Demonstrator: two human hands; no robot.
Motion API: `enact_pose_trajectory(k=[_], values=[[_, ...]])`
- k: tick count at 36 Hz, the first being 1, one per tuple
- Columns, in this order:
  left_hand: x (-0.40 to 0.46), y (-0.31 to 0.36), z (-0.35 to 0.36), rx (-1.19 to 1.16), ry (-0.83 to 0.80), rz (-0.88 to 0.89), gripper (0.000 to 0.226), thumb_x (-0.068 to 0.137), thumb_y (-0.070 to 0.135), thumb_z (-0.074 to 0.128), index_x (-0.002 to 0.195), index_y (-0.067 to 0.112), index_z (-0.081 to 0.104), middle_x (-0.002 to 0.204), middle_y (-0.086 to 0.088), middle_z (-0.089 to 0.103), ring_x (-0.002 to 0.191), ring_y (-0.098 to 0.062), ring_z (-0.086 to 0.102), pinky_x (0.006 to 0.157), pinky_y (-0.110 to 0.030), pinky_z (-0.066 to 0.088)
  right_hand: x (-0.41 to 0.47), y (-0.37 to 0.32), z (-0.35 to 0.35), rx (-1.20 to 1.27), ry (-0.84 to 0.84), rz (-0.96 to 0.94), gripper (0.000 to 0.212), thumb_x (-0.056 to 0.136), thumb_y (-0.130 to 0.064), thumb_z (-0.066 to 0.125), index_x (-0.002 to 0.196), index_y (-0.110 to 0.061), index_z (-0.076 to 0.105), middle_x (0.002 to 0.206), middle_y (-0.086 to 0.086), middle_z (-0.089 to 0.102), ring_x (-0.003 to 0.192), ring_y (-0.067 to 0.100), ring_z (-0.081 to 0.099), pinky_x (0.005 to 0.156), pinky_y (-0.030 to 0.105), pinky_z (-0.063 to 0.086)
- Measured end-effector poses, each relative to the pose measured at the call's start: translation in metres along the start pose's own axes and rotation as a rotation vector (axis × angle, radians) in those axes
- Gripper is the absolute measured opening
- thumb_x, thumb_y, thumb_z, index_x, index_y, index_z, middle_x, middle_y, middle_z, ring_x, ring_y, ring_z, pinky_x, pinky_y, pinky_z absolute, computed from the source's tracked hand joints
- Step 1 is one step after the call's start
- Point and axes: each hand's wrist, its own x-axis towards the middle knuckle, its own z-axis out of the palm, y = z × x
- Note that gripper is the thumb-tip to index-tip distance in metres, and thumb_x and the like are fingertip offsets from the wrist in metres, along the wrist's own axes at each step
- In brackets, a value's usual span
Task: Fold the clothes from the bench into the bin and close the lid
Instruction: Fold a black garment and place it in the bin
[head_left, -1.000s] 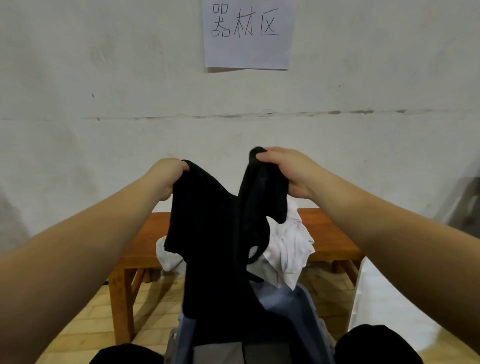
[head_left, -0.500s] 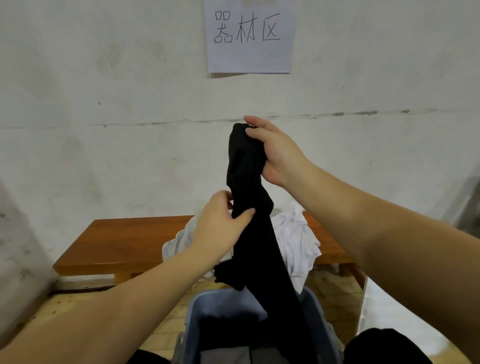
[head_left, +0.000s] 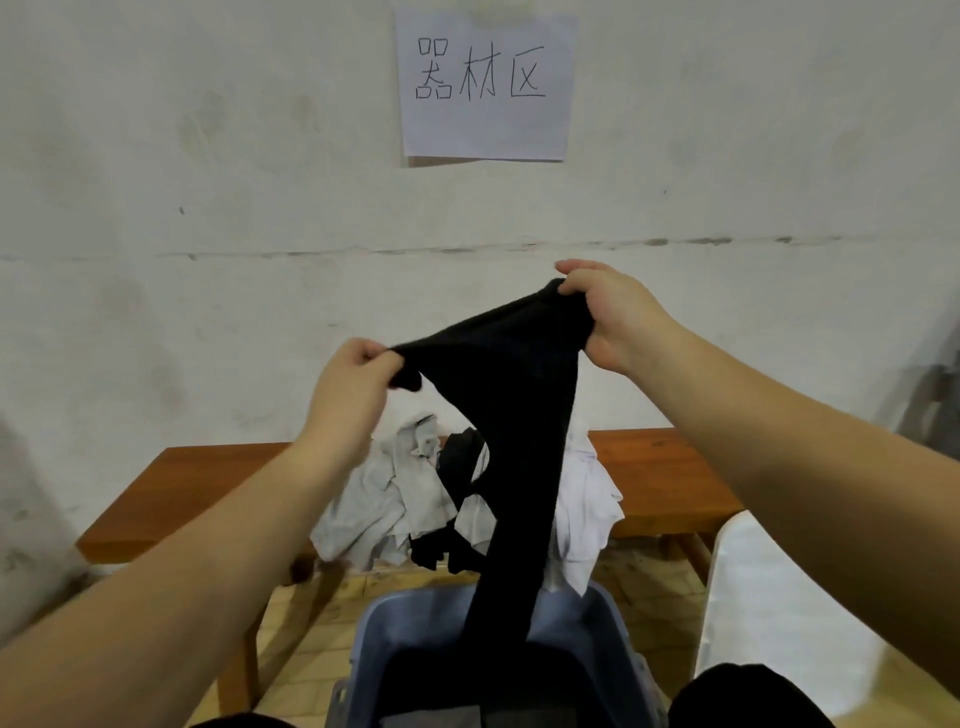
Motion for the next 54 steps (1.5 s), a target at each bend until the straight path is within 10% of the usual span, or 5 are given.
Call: enact_pose_trajectory(k=[16, 23, 29, 44, 54], values=[[0.038, 0.065, -0.025, -0.128, -0.021, 0.148, 0.014, 0.096, 0.012, 0.059, 0.094, 0.023, 0.066, 0.085, 0.009, 0.068, 0.074, -0.004, 0.064, 0.068, -0.022, 0.049, -0.005, 0.011, -0.023, -0.162, -0.393, -0.01, 0.06, 0.089, 0.02, 0.035, 0.123, -0.023, 0.058, 0.116, 0.001, 0.067, 0.1, 0.011, 0.068, 0.084, 0.026, 0.054], [0.044, 0.066, -0.03, 0.007, -0.078, 0.196, 0.007, 0.092, 0.023, 0.066, 0.089, 0.027, 0.071, 0.082, 0.008, 0.068, 0.079, -0.013, 0.056, 0.068, -0.027, 0.04, -0.008, 0.013, -0.015, -0.735, -0.053, -0.286, 0.007, 0.09, -0.019, 0.06, 0.097, -0.017, 0.058, 0.076, -0.003, 0.067, 0.064, 0.01, 0.068, 0.053, 0.015, 0.041], [0.046, 0.07, -0.041, 0.179, -0.199, 0.158, 0.015, 0.091, 0.031, 0.068, 0.086, 0.018, 0.07, 0.079, 0.001, 0.064, 0.076, -0.018, 0.052, 0.073, -0.032, 0.04, -0.007, 0.006, -0.016, -0.796, 0.099, -0.322, 0.034, 0.096, -0.038, 0.05, 0.073, -0.014, 0.049, 0.065, 0.002, 0.05, 0.057, 0.016, 0.044, 0.058, 0.031, 0.032], [0.053, 0.061, -0.047, 0.353, -0.297, 0.106, 0.02, 0.093, 0.032, 0.067, 0.082, 0.015, 0.065, 0.07, 0.002, 0.066, 0.062, -0.014, 0.058, 0.063, -0.028, 0.043, -0.002, -0.018, -0.036, -0.043, -0.32, 0.196, 0.012, 0.091, -0.018, 0.056, 0.08, -0.017, 0.051, 0.068, -0.003, 0.051, 0.06, 0.013, 0.048, 0.065, 0.028, 0.043], [0.054, 0.04, -0.037, 0.092, -0.33, 0.047, 0.013, 0.094, 0.019, 0.064, 0.081, 0.02, 0.065, 0.074, 0.008, 0.064, 0.07, -0.01, 0.051, 0.064, -0.026, 0.034, 0.005, 0.005, -0.028, -0.072, -0.243, -0.166, 0.005, 0.097, -0.02, 0.061, 0.098, -0.02, 0.065, 0.096, -0.006, 0.071, 0.098, 0.011, 0.064, 0.091, 0.03, 0.044]])
